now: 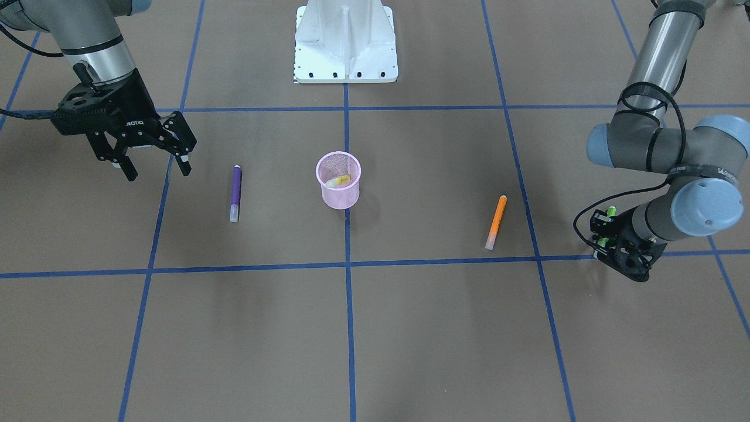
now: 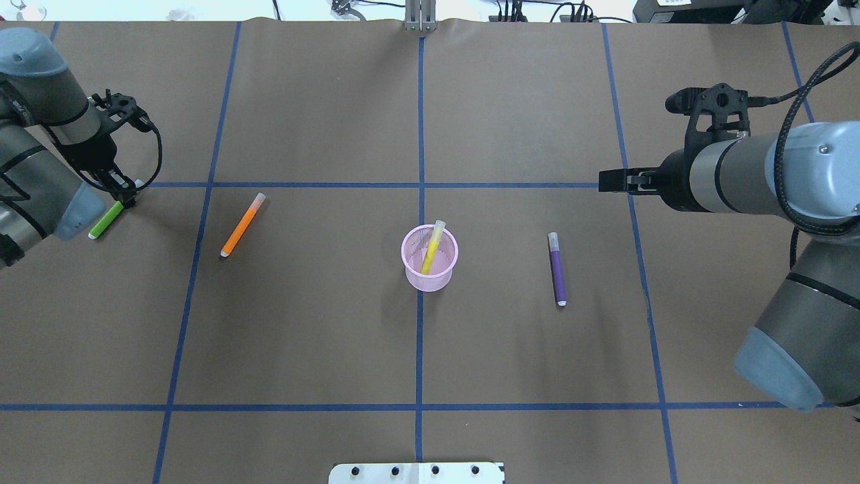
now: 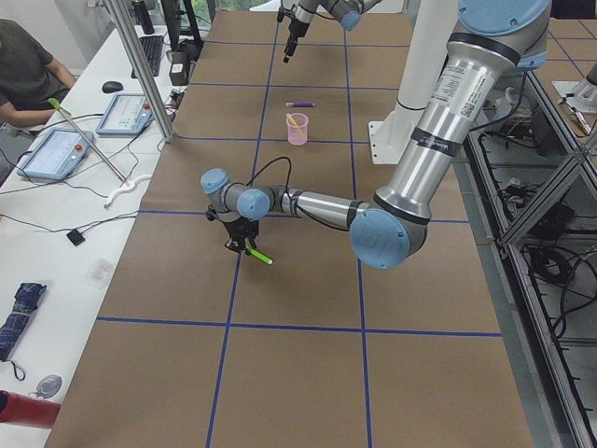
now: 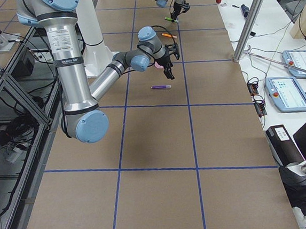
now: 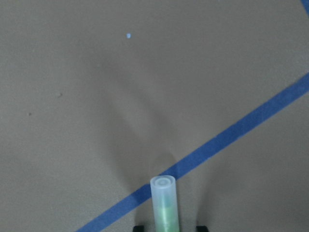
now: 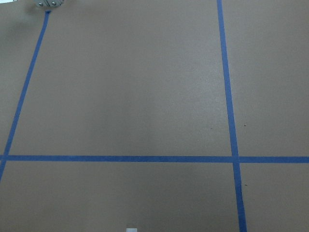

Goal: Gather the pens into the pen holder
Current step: 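Lower the left gripper onto the green marker and grasp it while the right gripper withdraws, then carry the green marker with the left gripper into the pink cup and release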

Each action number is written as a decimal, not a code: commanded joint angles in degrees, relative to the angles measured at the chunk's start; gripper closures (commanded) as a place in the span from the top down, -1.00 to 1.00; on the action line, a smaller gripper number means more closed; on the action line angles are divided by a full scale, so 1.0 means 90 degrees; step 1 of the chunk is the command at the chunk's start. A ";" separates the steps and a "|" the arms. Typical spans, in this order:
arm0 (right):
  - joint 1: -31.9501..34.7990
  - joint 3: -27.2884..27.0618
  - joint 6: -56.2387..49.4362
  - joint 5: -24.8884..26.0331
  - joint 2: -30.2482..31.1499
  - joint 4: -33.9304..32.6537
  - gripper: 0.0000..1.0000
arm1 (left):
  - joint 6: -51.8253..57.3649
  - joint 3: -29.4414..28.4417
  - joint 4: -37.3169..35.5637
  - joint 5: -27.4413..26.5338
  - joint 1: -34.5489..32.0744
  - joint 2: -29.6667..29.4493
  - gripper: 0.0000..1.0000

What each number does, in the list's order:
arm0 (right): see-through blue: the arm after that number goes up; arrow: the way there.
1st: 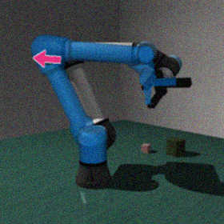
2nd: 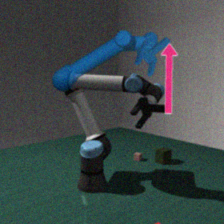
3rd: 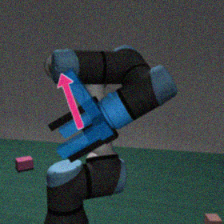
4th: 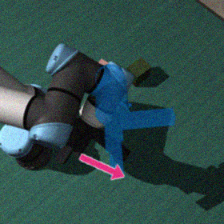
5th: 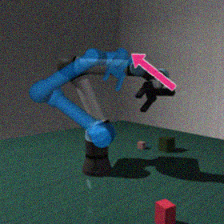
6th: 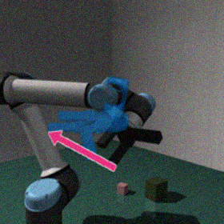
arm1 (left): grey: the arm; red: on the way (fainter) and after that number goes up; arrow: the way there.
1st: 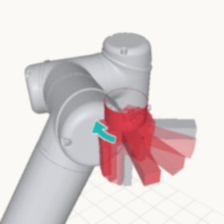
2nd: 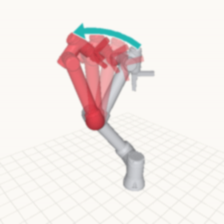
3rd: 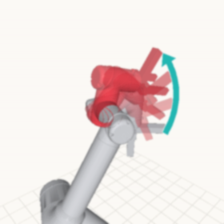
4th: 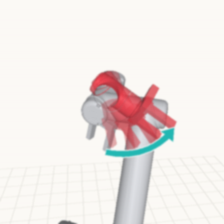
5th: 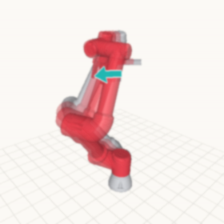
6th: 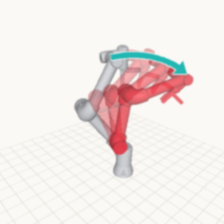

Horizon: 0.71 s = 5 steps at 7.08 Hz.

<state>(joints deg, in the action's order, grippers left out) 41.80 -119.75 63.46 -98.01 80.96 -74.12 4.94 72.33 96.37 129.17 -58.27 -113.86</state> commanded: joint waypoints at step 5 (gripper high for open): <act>0.0394 -0.0084 -0.0126 -0.0311 0.0076 -0.0007 1.00 | -0.1848 0.2176 -0.0737 0.0042 0.0126 -0.0840 -1.00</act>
<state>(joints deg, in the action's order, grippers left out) 44.65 -120.60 62.93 -100.35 81.22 -74.18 -2.81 87.04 90.04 129.40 -58.45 -117.12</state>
